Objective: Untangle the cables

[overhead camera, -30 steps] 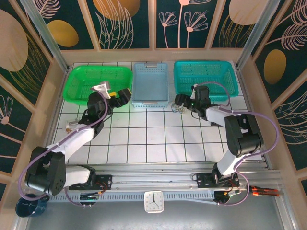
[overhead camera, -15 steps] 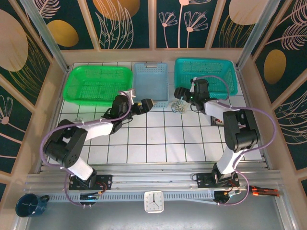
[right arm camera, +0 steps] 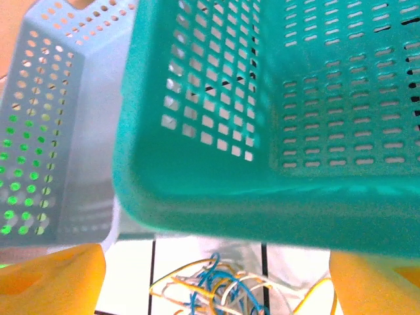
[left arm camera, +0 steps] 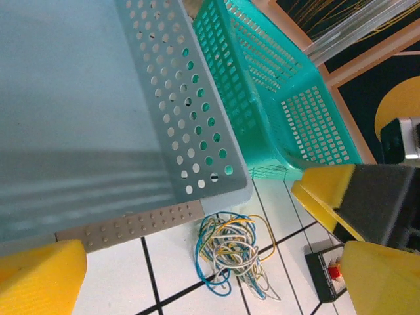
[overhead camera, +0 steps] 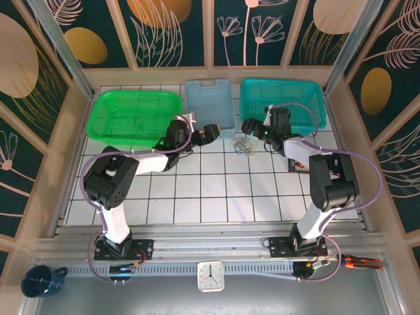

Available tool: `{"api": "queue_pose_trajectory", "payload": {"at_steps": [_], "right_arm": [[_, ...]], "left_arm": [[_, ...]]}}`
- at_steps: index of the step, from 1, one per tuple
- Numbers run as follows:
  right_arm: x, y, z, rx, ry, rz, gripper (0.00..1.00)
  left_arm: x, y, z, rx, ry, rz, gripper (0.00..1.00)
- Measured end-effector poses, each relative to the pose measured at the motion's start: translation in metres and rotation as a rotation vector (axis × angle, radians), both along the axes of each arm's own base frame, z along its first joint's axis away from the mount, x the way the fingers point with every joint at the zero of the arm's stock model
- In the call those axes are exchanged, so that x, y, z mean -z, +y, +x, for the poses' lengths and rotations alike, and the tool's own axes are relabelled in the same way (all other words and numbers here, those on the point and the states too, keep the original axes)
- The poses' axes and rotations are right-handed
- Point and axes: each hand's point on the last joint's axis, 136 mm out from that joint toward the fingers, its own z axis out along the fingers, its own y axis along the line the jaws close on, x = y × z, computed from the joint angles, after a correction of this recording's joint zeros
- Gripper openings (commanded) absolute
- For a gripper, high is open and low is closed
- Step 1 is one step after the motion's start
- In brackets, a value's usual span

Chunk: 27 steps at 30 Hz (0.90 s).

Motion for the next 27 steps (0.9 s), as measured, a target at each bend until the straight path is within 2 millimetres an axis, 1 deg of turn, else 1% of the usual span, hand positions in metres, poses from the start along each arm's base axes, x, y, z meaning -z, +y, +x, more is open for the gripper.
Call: {"api": "queue_pose_trajectory", "payload": {"at_steps": [3, 5, 7, 10, 12, 14, 16, 18, 20, 24, 26, 27], "right_arm": [[-0.006, 0.006, -0.010, -0.021, -0.011, 0.007, 0.88], [-0.007, 0.013, -0.014, -0.039, -0.011, 0.009, 0.88], [-0.005, 0.019, -0.018, -0.057, -0.007, 0.011, 0.87], [-0.003, 0.027, -0.021, -0.078, -0.002, 0.011, 0.86], [0.002, 0.031, -0.023, -0.087, 0.009, 0.007, 0.86], [0.009, 0.033, -0.024, -0.092, 0.023, -0.001, 0.86], [0.017, 0.034, -0.025, -0.098, 0.034, -0.018, 0.86], [0.023, 0.034, -0.025, -0.099, 0.040, -0.033, 0.86], [0.026, 0.034, -0.024, -0.099, 0.043, -0.044, 0.86], [0.030, 0.033, -0.024, -0.103, 0.042, -0.063, 0.86], [0.032, 0.034, -0.023, -0.106, 0.037, -0.072, 0.86], [0.032, 0.035, -0.023, -0.111, 0.033, -0.075, 0.86]], "left_arm": [[-0.006, -0.002, 0.000, 0.012, -0.010, -0.001, 0.99], [-0.011, -0.001, -0.004, 0.020, -0.012, 0.008, 0.99], [-0.024, 0.004, -0.011, 0.021, -0.030, 0.007, 0.99], [-0.051, 0.018, -0.025, -0.003, -0.066, 0.002, 0.99], [-0.069, 0.030, -0.034, -0.037, -0.093, -0.003, 0.99], [-0.081, 0.043, -0.041, -0.077, -0.105, 0.001, 0.99], [-0.085, 0.057, -0.047, -0.125, -0.096, 0.010, 0.99], [-0.079, 0.077, -0.052, -0.189, -0.064, 0.032, 0.99], [-0.067, 0.100, -0.056, -0.257, -0.025, 0.057, 0.99], [-0.032, 0.156, -0.060, -0.402, 0.074, 0.098, 0.99], [-0.014, 0.179, -0.060, -0.464, 0.112, 0.123, 0.99], [-0.007, 0.187, -0.060, -0.483, 0.129, 0.133, 0.99]]}}
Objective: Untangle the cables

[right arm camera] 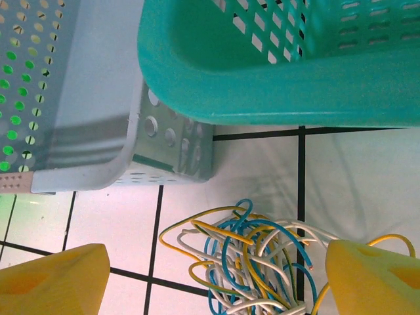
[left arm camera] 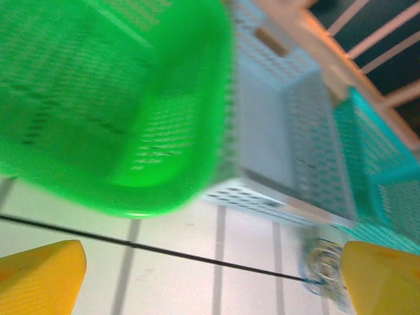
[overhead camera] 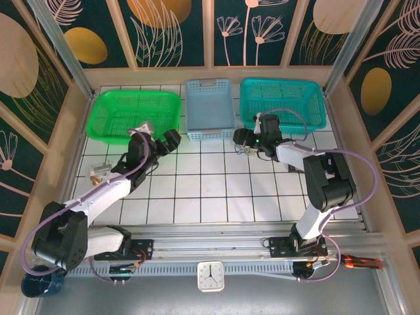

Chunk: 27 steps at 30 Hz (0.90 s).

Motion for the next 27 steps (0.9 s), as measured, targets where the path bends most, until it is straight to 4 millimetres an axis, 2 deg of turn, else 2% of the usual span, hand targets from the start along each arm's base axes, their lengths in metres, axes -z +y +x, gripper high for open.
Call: {"api": "queue_pose_trajectory", "payload": {"at_steps": [10, 16, 19, 23, 27], "right_arm": [[0.019, 0.012, -0.002, -0.065, -0.004, -0.047, 0.81], [0.022, 0.035, -0.015, -0.130, -0.004, -0.051, 0.77], [0.029, 0.054, -0.034, -0.185, 0.004, -0.048, 0.77], [0.039, 0.080, -0.077, -0.263, 0.049, -0.034, 0.77], [0.033, 0.114, -0.114, -0.351, 0.063, -0.003, 0.77]], "left_arm": [[0.035, 0.022, 0.023, -0.042, 0.036, 0.068, 0.99], [0.023, 0.023, 0.045, -0.037, -0.011, 0.080, 0.99], [0.016, 0.018, 0.048, -0.015, -0.037, 0.067, 0.99], [0.012, 0.014, 0.045, 0.014, -0.047, 0.059, 0.99], [0.000, 0.010, 0.042, 0.039, -0.079, 0.043, 0.99]]}}
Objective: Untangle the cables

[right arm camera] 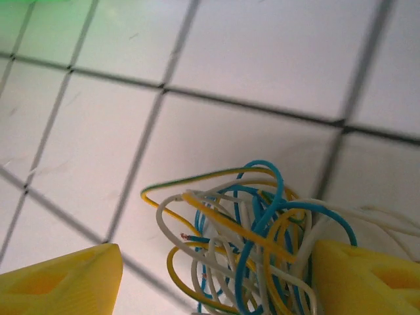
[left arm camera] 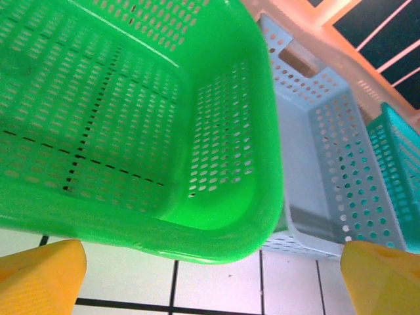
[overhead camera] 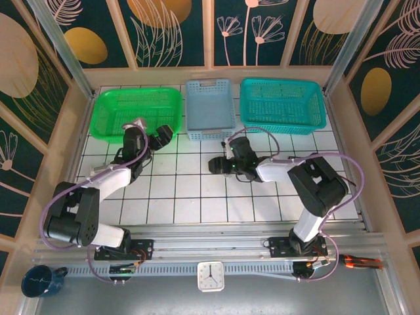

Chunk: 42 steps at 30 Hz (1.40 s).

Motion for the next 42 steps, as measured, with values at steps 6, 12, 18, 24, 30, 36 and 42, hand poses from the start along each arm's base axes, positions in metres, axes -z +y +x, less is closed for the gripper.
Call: {"api": "queue_pose_trajectory", "payload": {"at_steps": [6, 12, 18, 24, 30, 36, 42], "right_arm": [[-0.050, 0.015, -0.011, -0.005, -0.056, 0.079, 0.79], [-0.097, -0.004, 0.016, 0.113, -0.136, 0.132, 0.78], [-0.083, -0.027, 0.024, 0.214, -0.088, 0.095, 0.74], [-0.057, -0.041, 0.010, 0.254, -0.013, 0.073, 0.61], [-0.052, -0.037, 0.002, 0.253, 0.043, 0.119, 0.33], [-0.054, -0.019, 0.001, 0.215, 0.071, 0.199, 0.29], [-0.034, -0.005, -0.007, 0.187, 0.138, 0.202, 0.36]], "left_arm": [[-0.028, -0.009, -0.004, 0.053, -0.071, -0.040, 0.99], [-0.046, -0.021, -0.009, 0.115, -0.110, -0.093, 0.99], [-0.061, -0.029, -0.020, 0.160, -0.130, -0.163, 0.99], [-0.058, -0.058, -0.042, 0.235, -0.110, -0.198, 0.99], [-0.029, -0.102, -0.077, 0.337, -0.034, -0.221, 0.99], [0.021, -0.101, -0.094, 0.310, 0.092, -0.222, 0.99], [0.023, -0.097, -0.093, 0.283, 0.088, -0.228, 0.99]]}}
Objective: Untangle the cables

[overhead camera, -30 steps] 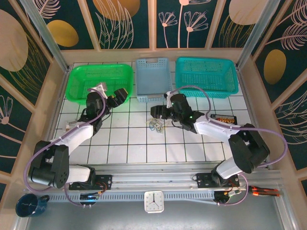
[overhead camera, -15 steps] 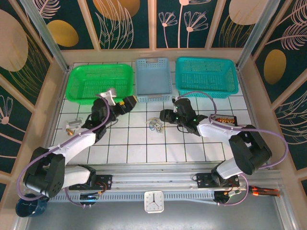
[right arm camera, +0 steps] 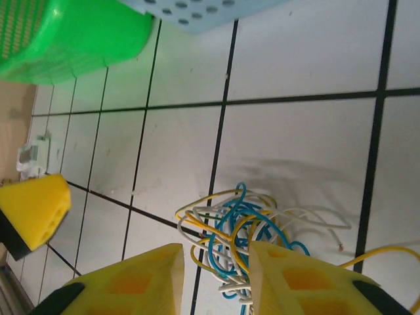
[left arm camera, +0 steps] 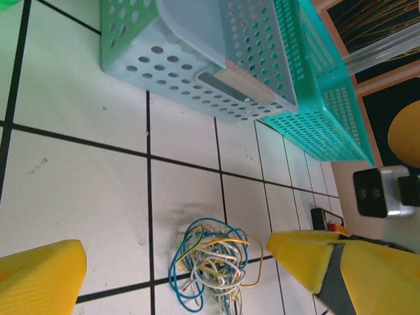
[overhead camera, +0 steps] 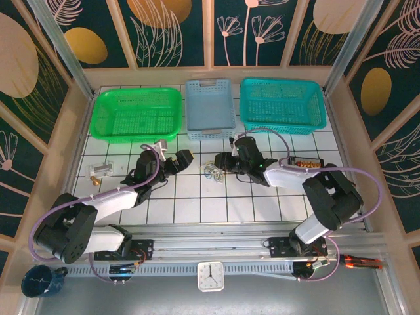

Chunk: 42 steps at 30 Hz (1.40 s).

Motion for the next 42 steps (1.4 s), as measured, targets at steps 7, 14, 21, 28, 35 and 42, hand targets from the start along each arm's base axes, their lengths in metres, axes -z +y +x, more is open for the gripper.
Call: {"api": "queue_pose_trajectory", "payload": {"at_steps": [7, 14, 21, 28, 35, 42], "right_arm": [[0.008, 0.006, -0.001, -0.008, 0.015, -0.001, 0.39], [0.006, 0.010, 0.003, -0.011, 0.009, 0.009, 0.39], [0.005, 0.016, 0.005, -0.025, 0.009, 0.024, 0.39], [0.007, 0.017, 0.005, -0.026, 0.016, 0.027, 0.39], [0.006, 0.018, 0.004, -0.026, 0.028, 0.039, 0.32], [0.004, 0.020, 0.004, -0.032, 0.025, 0.049, 0.25]], "left_arm": [[-0.003, 0.000, 0.001, -0.004, -0.009, -0.007, 0.99], [-0.004, 0.000, 0.002, -0.005, -0.015, -0.011, 0.99], [-0.004, -0.001, 0.003, -0.008, -0.012, -0.017, 0.99], [-0.004, 0.000, 0.003, -0.012, -0.013, -0.018, 0.99], [-0.004, 0.000, 0.003, -0.012, -0.013, -0.018, 0.99], [-0.002, 0.000, 0.003, -0.012, -0.007, -0.016, 0.99]]}}
